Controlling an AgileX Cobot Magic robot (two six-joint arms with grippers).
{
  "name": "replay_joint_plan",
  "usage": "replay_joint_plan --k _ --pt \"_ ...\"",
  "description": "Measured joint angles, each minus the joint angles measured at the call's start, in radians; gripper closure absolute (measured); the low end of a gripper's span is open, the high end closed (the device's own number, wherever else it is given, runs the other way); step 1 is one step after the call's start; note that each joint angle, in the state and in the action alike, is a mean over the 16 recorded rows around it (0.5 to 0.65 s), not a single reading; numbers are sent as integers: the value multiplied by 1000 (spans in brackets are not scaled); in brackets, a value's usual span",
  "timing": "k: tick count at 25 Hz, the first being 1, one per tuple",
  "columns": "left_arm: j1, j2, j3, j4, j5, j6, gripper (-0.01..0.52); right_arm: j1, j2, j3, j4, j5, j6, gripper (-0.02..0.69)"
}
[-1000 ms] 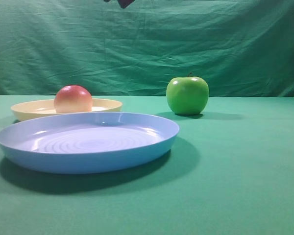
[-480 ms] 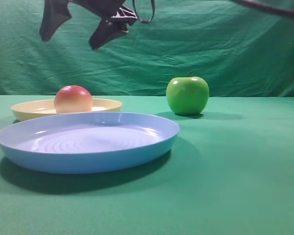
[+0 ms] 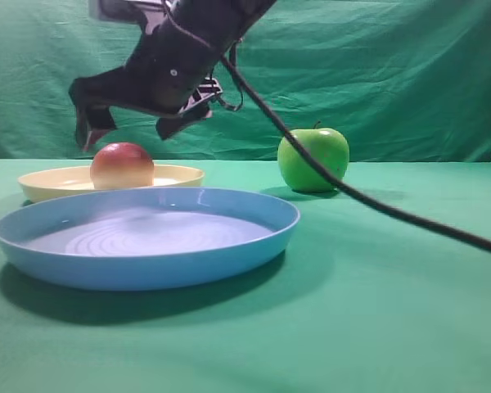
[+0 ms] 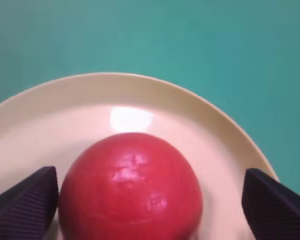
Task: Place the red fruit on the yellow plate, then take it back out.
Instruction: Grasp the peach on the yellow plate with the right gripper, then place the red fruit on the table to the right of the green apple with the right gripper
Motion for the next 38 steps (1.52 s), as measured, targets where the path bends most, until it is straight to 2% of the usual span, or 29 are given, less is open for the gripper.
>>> replay_joint_plan --k 4,13,18,27,38 --pt "0 0 0 0 0 0 514 0 15 -1 22 3 -1 83" --pt "0 0 0 0 0 0 514 0 13 -5 48 45 -2 338" --pt "0 0 0 0 0 0 514 -1 -34 -7 44 117 -2 438" --pt "0 0 0 0 0 0 514 -29 -227 -7 -11 383 66 469" --pt "0 0 0 0 0 0 514 -75 -498 -7 -315 791 404 475"
